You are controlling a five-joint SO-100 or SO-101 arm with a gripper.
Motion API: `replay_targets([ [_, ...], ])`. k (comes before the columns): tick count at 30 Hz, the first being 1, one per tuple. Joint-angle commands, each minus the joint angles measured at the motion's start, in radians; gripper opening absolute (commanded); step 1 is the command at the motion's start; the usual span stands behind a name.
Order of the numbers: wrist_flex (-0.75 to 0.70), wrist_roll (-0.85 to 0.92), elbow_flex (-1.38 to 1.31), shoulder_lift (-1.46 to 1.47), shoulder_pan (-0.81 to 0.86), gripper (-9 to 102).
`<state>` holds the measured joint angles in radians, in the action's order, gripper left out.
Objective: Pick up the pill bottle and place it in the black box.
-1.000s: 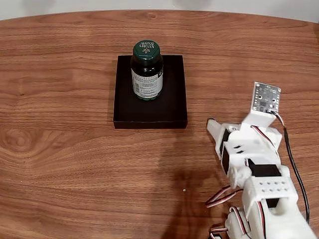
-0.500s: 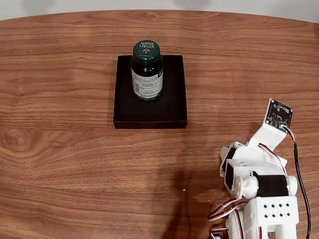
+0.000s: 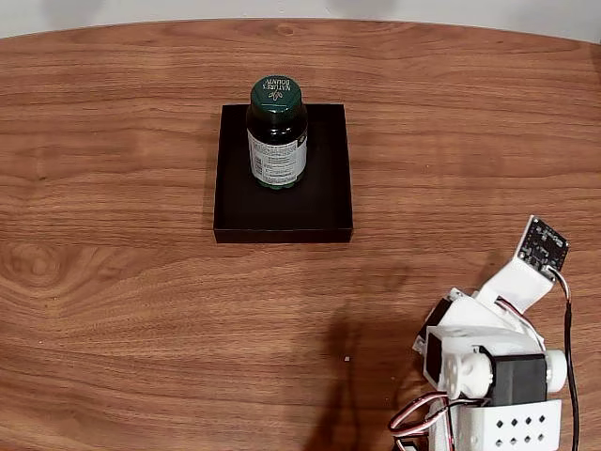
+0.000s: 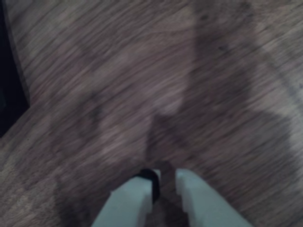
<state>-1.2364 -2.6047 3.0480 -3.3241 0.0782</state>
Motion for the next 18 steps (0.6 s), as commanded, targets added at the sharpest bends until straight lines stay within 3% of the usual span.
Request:
replay_targets([
  [1, -0.014, 0.011, -0.018, -0.012, 0.017, 0],
  [8, -0.063, -0.064, -0.018, -0.014, 0.017, 0],
  [18, -0.252, -0.341, -0.018, -0.014, 0.017, 0],
])
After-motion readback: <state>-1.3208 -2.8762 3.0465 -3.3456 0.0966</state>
